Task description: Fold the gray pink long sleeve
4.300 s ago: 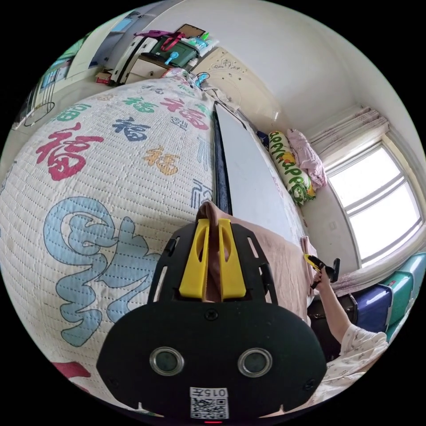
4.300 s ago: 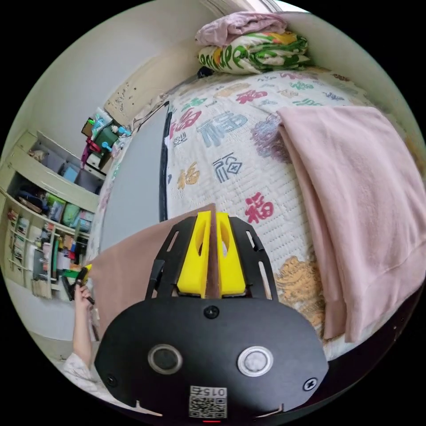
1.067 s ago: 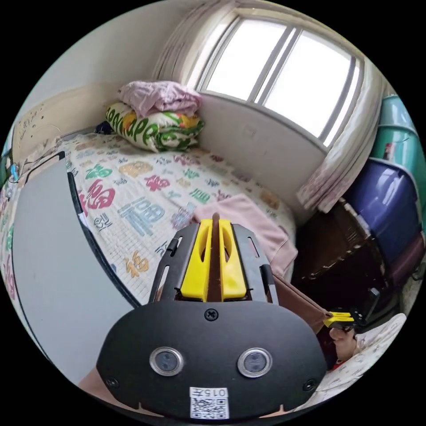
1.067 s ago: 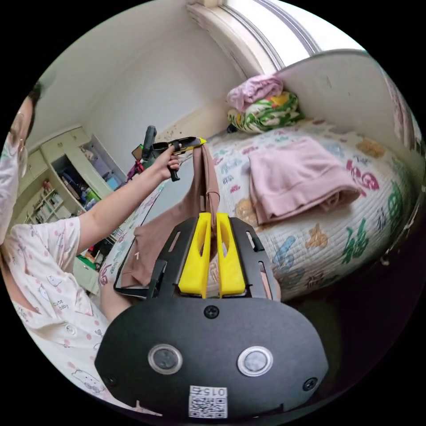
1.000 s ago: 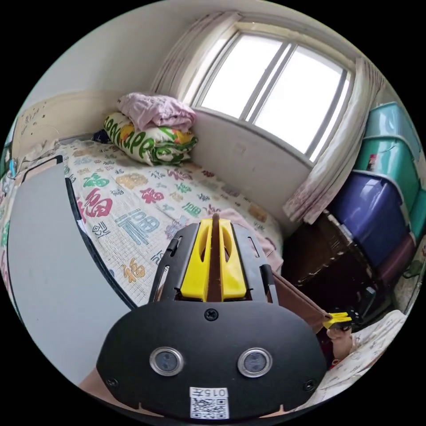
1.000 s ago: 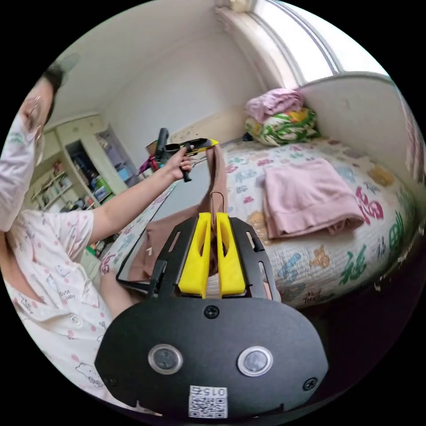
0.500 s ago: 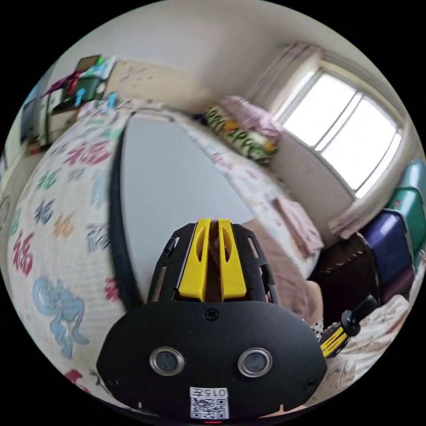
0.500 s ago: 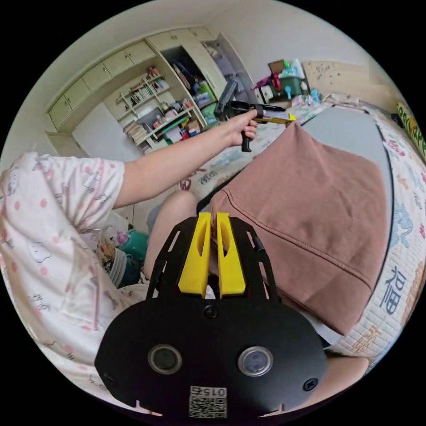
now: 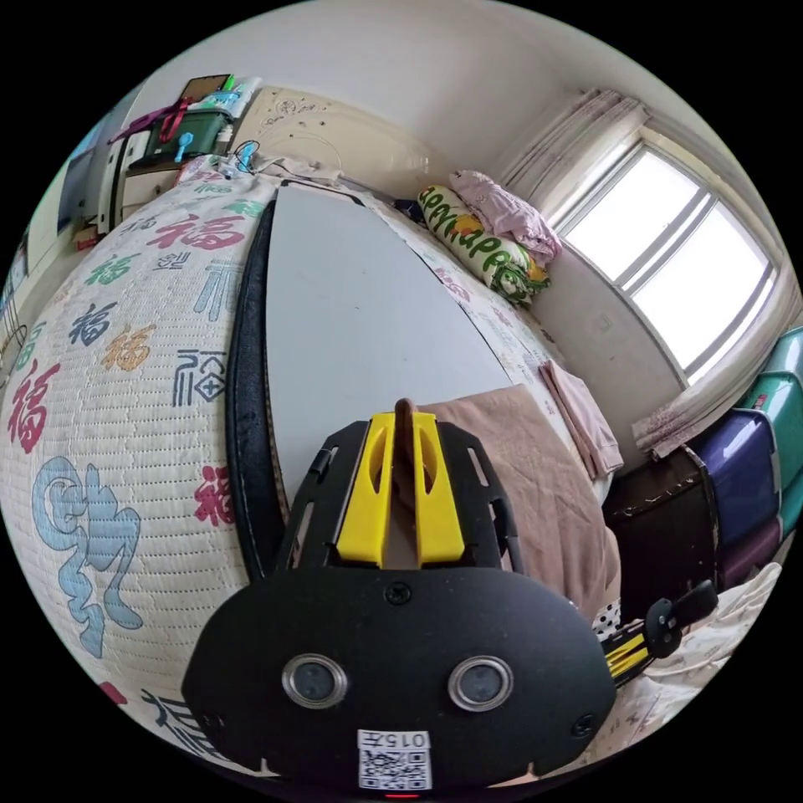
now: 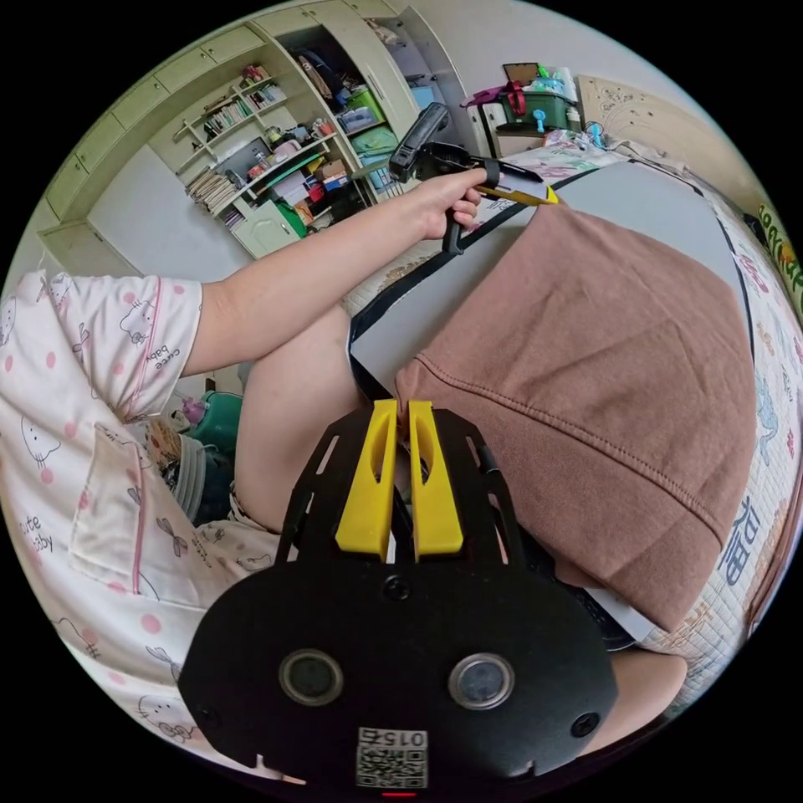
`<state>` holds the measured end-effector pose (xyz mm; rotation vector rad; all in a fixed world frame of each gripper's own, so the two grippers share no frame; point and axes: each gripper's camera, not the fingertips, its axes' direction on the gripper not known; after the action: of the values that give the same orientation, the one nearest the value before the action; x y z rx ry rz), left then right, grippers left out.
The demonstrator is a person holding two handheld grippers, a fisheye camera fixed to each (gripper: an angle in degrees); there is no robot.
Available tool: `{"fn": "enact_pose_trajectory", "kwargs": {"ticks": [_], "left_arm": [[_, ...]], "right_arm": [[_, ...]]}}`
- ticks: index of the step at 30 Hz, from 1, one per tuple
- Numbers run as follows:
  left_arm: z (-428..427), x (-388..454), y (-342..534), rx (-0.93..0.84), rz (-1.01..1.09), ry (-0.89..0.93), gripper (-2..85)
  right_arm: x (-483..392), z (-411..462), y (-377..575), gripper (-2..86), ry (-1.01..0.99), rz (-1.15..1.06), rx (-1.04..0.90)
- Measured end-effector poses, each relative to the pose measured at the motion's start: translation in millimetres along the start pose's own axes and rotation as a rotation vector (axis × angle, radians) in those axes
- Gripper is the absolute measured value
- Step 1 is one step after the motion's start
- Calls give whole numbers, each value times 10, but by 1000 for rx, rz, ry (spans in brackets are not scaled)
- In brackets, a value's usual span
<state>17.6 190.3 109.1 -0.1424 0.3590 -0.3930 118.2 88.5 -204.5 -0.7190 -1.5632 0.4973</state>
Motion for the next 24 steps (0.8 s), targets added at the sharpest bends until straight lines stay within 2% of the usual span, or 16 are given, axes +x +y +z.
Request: {"fn": "enact_pose_trajectory", "kwargs": {"ticks": [5,7,12,17,19,22,24], "left_arm": [[285,174,-30,-81,96,-169,11],[396,206,-20,-91,102,-200,10],[556,270,-15,-101,121,-228,14],[583,150,32,-102,79,-213,38],[496,140,49,-100,85,-238,45],[289,-21,137,-71,58,-225,26],[201,-229,206,-63,9,-108,61]], "right_arm": [[-54,279,-253,12,-29,5,-76],[-43,276,-346,15,-69,31,-66],[-279,243,-590,39,-26,-9,-91],[-740,-361,-770,42,-132,-224,17],[-730,-723,-882,46,-59,-241,95],[-195,-1349,-1149,50,26,-89,248],[354,-1631,-1296,62,34,56,308]]}}
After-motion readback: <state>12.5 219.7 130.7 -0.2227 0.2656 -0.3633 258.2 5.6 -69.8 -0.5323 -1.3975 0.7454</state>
